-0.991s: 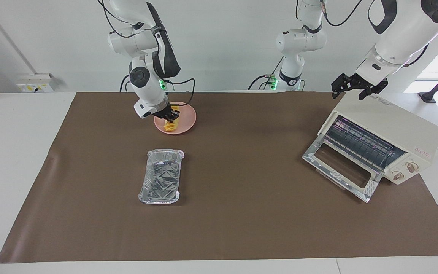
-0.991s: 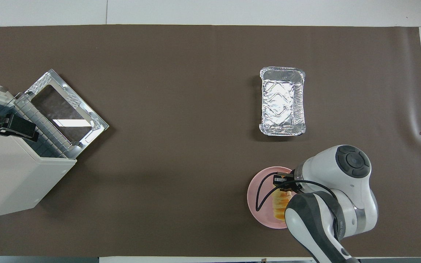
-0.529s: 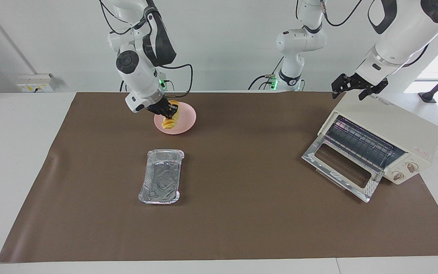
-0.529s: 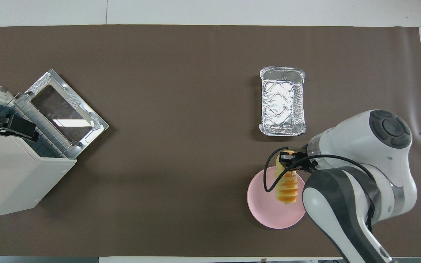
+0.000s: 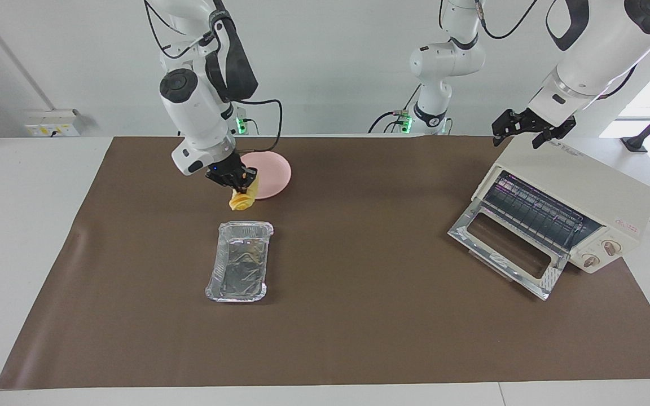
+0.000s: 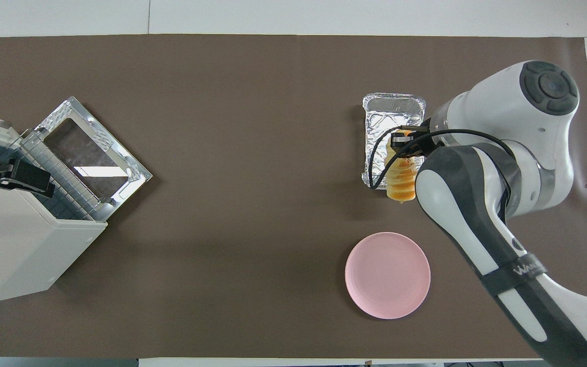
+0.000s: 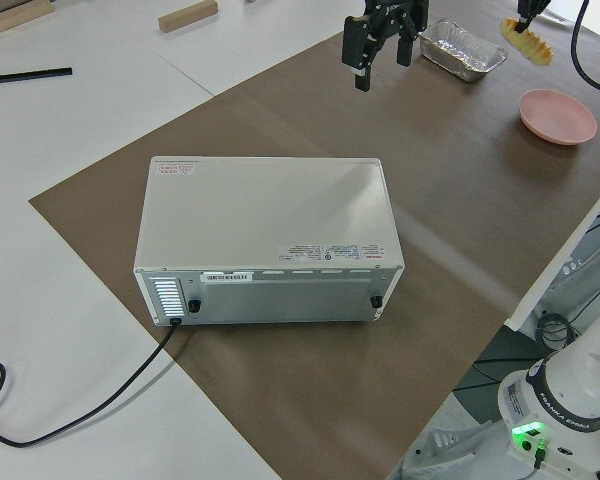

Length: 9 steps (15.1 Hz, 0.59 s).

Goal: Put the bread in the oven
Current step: 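Lower the bread roll into the foil tray and open the right gripper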

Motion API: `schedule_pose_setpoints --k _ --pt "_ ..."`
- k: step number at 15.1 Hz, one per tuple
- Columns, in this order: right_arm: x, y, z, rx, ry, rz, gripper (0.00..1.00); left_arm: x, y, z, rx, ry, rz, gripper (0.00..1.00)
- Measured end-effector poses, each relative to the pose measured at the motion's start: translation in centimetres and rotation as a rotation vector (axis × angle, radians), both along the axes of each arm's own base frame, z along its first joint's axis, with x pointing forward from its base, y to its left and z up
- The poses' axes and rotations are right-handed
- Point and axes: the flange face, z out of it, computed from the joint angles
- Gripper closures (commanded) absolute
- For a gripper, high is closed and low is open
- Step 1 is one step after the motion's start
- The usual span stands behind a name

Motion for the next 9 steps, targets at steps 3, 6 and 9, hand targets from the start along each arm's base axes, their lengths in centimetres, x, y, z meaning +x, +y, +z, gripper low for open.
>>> schedule_pose_setpoints --k 3,6,9 --pt "3.9 0.4 -1.3 0.007 -0.013 0.008 1.00 0.0 0.0 0.0 0.000 0.000 0.000 0.00" --pt "5.5 0.7 -3.7 0.011 -0.012 0.004 1.00 0.0 0.0 0.0 0.000 0.000 0.000 0.00" --pt "5.9 0.9 -6.0 0.011 -0.012 0.001 1.00 0.0 0.0 0.0 0.000 0.000 0.000 0.00"
